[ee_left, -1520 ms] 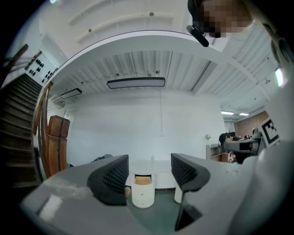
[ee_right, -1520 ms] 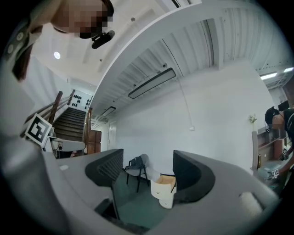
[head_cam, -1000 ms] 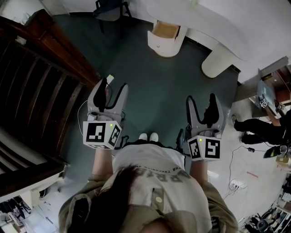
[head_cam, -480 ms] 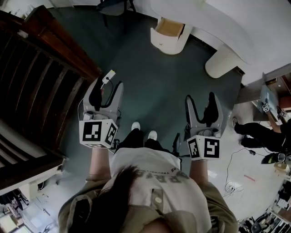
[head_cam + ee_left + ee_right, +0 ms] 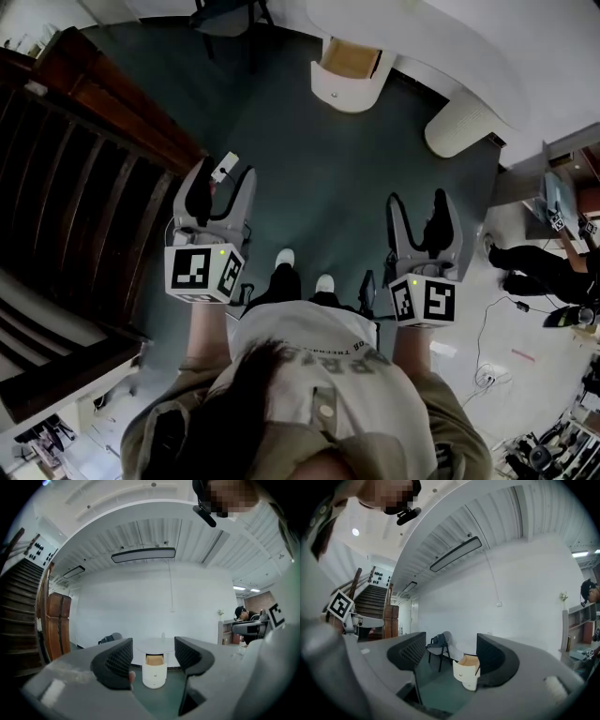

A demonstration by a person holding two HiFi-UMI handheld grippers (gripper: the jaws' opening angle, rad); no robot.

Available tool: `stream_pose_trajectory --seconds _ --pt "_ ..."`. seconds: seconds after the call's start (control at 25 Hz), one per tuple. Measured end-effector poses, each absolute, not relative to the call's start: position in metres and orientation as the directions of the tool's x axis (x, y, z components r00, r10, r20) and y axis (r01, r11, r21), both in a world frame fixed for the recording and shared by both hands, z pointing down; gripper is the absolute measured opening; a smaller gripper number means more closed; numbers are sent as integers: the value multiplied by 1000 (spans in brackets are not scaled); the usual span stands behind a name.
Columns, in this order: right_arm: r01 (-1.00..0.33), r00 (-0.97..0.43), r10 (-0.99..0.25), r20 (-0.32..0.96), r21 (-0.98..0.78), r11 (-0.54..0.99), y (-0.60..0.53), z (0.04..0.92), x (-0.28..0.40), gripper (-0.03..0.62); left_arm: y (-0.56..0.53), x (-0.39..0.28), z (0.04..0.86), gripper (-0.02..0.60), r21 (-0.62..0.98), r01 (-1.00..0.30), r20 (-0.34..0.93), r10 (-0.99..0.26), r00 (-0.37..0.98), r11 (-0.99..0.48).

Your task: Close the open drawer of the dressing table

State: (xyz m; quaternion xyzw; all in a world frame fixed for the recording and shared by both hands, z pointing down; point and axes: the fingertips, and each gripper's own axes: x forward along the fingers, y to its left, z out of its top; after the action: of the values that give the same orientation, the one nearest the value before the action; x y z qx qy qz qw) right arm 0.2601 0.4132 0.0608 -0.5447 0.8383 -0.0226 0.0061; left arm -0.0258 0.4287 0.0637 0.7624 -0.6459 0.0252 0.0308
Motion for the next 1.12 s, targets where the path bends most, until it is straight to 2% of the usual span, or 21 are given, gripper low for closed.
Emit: stream_pose_trajectory --seconds 0.24,0.52,0.76,1.12 --pt "-937 -350 -937 -9 -11 350 393 50 216 341 391 -74 58 291 34 -975 52 -974 219 -217" --pt "-960 -279 -960 -31 27 278 383 41 199 341 366 -93 50 291 44 -956 17 -957 291 -290" --pt "-966 -255 -967 15 35 255 373 56 185 341 361 -131 80 291 93 -965 81 -964 254 -247" --pt "-970 -242 -968 62 20 243 335 90 180 342 330 -142 116 291 103 -969 154 -959 239 -225"
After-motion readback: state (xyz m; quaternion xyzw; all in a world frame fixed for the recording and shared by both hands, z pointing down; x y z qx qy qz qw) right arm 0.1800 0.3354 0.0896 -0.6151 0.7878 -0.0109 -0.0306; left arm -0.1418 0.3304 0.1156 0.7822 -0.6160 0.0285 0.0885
